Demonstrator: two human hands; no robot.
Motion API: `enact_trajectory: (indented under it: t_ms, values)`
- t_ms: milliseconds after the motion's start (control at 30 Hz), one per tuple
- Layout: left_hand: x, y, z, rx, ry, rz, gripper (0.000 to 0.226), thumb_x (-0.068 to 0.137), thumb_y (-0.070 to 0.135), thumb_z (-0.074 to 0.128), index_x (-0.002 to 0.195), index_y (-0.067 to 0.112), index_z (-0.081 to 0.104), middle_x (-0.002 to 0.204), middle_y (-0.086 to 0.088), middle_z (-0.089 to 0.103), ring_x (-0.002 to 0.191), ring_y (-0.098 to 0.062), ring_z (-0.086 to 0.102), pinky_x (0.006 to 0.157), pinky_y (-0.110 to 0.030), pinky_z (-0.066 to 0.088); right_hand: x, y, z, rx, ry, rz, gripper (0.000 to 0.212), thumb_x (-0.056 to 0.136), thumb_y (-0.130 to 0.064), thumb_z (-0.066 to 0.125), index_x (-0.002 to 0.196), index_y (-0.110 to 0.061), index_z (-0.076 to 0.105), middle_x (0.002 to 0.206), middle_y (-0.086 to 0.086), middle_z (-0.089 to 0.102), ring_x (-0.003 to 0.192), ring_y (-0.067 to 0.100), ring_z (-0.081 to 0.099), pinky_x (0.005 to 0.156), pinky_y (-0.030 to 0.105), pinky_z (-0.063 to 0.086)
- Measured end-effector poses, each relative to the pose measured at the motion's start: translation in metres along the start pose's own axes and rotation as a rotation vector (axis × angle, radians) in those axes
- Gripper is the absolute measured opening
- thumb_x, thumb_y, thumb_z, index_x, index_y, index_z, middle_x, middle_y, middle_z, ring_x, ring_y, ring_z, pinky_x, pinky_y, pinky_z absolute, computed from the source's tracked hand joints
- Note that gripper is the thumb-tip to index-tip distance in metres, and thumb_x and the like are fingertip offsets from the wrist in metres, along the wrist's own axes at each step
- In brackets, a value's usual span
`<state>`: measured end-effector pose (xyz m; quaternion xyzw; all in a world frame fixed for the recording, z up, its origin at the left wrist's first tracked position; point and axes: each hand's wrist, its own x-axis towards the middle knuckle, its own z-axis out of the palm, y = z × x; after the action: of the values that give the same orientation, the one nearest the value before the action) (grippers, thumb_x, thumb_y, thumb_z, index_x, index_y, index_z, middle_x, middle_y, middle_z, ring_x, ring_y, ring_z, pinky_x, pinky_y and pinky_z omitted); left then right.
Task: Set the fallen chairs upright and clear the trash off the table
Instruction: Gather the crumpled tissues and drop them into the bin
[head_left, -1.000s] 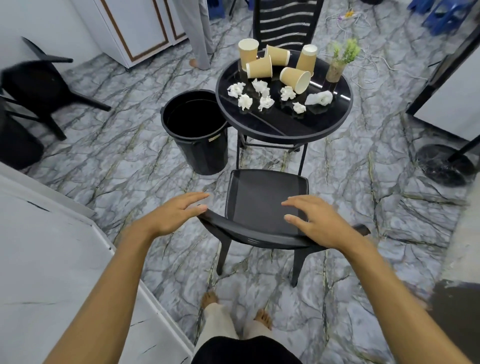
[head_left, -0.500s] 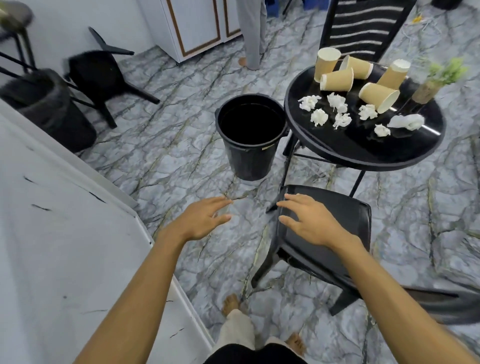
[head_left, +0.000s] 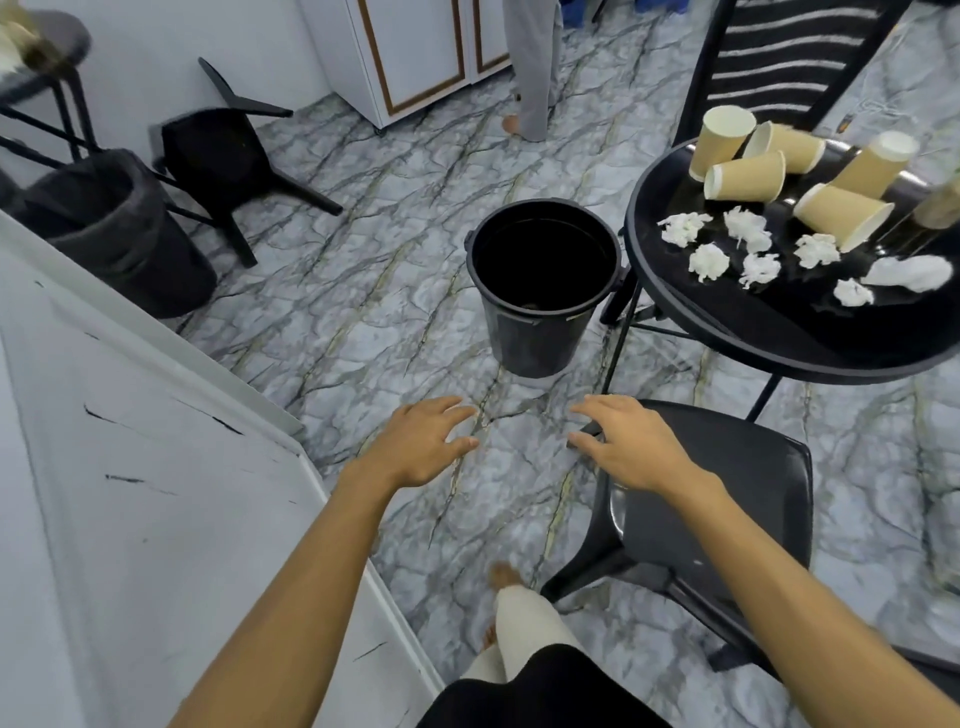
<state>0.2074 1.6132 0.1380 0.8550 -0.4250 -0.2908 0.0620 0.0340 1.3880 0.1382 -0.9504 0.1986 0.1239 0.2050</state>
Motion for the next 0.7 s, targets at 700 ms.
enact_trajectory:
  t_ms: [700]
  values:
    - [0.255, 0.075, -0.103, 0.136, -0.078, 0.374, 0.054, 0.101, 0.046, 0.045, 0.15, 0.025, 0.038, 0.158, 0.004, 0.034, 0.146, -0.015, 0.028, 0.118, -0.037, 0.023, 0.116, 0.103, -0.059, 0.271, 0.261, 0.349, 0.038, 0.098, -0.04, 0.052, 0.132, -0.024, 0.058, 0.142, -0.004, 0.054, 0.133, 0.018, 0.046, 0.105, 0.041, 0.042]
